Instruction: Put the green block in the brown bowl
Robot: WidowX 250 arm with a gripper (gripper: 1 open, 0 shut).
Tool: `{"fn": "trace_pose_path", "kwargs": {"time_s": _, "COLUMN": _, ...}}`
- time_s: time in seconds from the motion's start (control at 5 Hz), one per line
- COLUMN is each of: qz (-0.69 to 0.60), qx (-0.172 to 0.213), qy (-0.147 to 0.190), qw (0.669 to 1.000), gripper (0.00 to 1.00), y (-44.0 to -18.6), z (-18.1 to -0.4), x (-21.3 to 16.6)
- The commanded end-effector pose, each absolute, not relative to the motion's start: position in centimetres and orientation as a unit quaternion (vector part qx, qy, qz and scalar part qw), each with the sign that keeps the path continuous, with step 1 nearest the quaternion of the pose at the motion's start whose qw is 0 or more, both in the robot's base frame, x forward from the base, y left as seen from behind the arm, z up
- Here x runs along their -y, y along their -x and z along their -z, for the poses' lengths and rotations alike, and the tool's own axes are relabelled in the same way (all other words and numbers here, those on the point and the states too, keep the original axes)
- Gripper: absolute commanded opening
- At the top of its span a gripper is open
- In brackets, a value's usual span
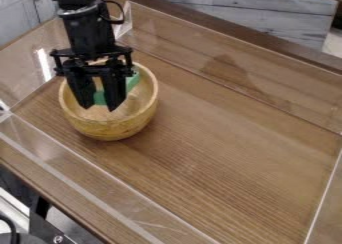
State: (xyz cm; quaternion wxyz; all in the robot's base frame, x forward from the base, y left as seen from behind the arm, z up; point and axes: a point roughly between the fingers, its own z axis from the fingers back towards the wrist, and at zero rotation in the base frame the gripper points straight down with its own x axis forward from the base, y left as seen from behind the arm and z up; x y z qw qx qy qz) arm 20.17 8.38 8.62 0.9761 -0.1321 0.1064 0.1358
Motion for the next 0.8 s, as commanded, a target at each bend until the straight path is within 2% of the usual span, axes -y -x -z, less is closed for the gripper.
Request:
{"fn": "trace_pose_path", "kwargs": {"time_s": 0.0, "qz": -0.131, "qx": -0.088, "qy": 0.128, "qw": 0.979, "gripper": 0.00, "y": -20.73, "z": -9.11, "x": -8.57}}
{"fn": "trace_pose_path", "kwargs": {"time_s": 0.6, "qz": -0.131, "qx": -0.086, "qy": 0.132, "qw": 0.979, "gripper": 0.00, "y": -20.95, "z": -8.56, "x": -8.44}}
